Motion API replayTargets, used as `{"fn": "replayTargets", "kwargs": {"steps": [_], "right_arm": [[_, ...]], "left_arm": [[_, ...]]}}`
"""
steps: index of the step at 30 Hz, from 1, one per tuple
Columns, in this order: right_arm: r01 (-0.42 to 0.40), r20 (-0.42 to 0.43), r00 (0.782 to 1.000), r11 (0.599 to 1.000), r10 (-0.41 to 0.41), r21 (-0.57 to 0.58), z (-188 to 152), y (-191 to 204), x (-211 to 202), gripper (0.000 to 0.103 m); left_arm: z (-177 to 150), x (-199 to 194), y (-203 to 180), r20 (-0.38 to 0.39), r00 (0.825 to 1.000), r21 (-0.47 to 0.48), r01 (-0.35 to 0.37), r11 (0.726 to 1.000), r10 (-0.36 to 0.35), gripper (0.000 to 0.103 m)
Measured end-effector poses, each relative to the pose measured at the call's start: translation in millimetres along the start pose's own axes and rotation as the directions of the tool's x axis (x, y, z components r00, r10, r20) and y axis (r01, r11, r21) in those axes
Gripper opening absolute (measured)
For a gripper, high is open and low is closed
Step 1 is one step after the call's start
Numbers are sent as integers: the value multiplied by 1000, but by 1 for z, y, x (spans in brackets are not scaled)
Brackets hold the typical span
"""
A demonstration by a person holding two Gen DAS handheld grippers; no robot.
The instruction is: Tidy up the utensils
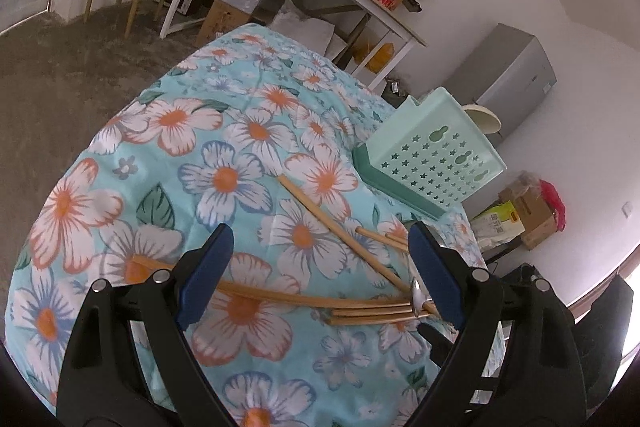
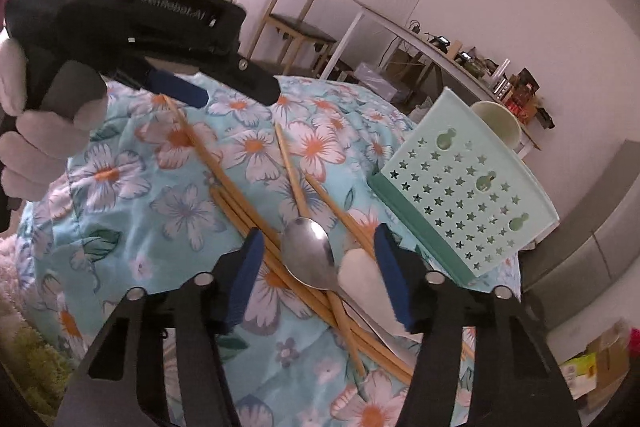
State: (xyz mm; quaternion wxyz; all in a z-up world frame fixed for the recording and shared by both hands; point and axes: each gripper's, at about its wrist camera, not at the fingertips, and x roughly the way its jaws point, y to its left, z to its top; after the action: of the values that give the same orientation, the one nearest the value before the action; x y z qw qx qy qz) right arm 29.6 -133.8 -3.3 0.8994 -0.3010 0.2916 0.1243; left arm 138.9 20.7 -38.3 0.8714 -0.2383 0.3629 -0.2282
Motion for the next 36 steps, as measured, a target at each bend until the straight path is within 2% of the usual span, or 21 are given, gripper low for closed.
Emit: {"fn": "replayTargets", "kwargs": {"steps": [4,15,18,19,23,26,27,29,31,33,36], "right_arm": [[35,-14,999,999,-35,-35,0,9,2,38],[123,-62,989,986,-131,-112,-6,27,16,23],[144,-65,986,982,-153,-122,-8,31,19,8],[148,-62,986,982,-156,-114,-7,30,18,5],[119,-14,993,992,-120,-29,2,12,0,3],[26,36,999,988,-31,150,16,-28,-22,3],[-4,51,999,979,-6,202,18,-40,-27,2],[-86,107,993,936,53,341,24,-76,-41,2],[-154,163,983,879,89,450,23,-109,-52,2],[-227,231,966,813,117,536,21,-139,-62,2],[-282,311,944,752,108,596,17,-172,-76,2]], "left_arm": [[-1,1,3,7,1000,1,11,1000,-11,85],[-3,0,7,9,1000,-10,25,1000,-24,85],[-3,-2,5,14,1000,-5,19,1000,-19,85],[-3,-3,4,17,1000,-4,17,1000,-17,85],[-3,-9,-1,27,1000,10,5,1000,-5,85],[-2,-13,-5,34,999,19,2,1000,-3,85],[-2,-14,-6,37,999,23,3,1000,-4,85],[-2,-15,-9,36,999,30,5,1000,-6,85],[-3,-16,-13,32,999,38,9,999,-11,85],[-3,-16,-17,27,1000,47,15,999,-16,85],[-4,-16,-23,21,999,60,25,998,-26,85]]}}
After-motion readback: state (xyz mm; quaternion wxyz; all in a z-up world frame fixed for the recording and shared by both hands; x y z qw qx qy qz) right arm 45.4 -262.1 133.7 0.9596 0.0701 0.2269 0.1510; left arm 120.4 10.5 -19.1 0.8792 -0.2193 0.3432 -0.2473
